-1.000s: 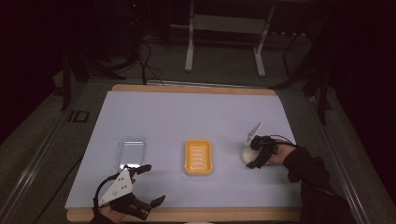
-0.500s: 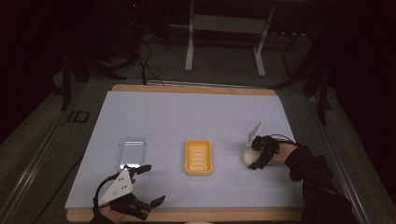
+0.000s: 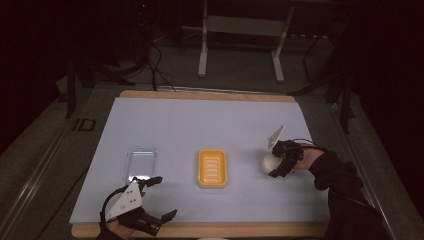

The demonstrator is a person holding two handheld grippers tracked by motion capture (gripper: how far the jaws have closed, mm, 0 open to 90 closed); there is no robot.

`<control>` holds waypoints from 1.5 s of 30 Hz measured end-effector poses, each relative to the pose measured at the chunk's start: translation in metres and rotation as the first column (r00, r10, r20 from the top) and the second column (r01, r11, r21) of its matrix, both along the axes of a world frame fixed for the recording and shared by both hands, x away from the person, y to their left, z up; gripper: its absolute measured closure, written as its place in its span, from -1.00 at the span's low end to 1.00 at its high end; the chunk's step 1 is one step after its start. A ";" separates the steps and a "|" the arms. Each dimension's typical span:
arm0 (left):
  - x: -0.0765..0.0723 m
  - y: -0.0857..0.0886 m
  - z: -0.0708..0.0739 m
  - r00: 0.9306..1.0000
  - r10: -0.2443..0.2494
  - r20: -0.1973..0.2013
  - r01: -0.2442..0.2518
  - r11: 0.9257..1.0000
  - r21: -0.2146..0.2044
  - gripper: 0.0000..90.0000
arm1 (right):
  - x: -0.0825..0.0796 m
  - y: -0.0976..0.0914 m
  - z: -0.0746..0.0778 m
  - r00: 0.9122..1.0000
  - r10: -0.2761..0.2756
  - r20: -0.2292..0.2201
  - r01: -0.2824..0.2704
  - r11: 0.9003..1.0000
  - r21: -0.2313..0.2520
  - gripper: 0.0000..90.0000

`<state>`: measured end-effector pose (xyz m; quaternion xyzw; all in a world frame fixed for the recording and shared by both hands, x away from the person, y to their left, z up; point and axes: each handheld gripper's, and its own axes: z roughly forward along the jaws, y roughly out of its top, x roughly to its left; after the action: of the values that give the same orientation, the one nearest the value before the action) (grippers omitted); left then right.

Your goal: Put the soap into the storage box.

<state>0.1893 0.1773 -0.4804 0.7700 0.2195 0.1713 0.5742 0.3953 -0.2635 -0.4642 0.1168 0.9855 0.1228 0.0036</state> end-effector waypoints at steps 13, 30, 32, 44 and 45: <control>0.000 0.000 0.000 1.000 0.000 0.000 0.000 1.000 -0.003 -1.00 | 0.001 0.013 0.039 0.998 0.048 0.031 -0.048 0.999 0.013 -0.45; -0.001 0.000 0.000 1.000 -0.003 0.003 0.003 1.000 -0.002 -1.00 | -0.003 0.059 0.065 0.977 0.202 0.062 -0.204 0.978 0.031 -0.45; -0.001 0.000 0.000 1.000 -0.004 0.002 0.004 1.000 -0.001 -1.00 | -0.003 0.067 0.065 0.974 0.218 0.066 -0.221 0.975 0.026 -0.45; -0.001 0.001 0.000 1.000 -0.006 0.002 0.006 1.000 -0.004 -1.00 | -0.007 0.106 0.065 0.946 0.318 0.065 -0.320 0.947 0.034 -0.45; -0.001 0.001 0.001 1.000 -0.006 0.002 0.006 1.000 -0.004 -1.00 | -0.008 0.110 0.064 0.943 0.325 0.066 -0.328 0.944 0.036 -0.45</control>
<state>0.1882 0.1783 -0.4798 0.7693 0.2170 0.1698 0.5764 0.3876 -0.1539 -0.4000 -0.0518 0.9876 0.1477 0.0096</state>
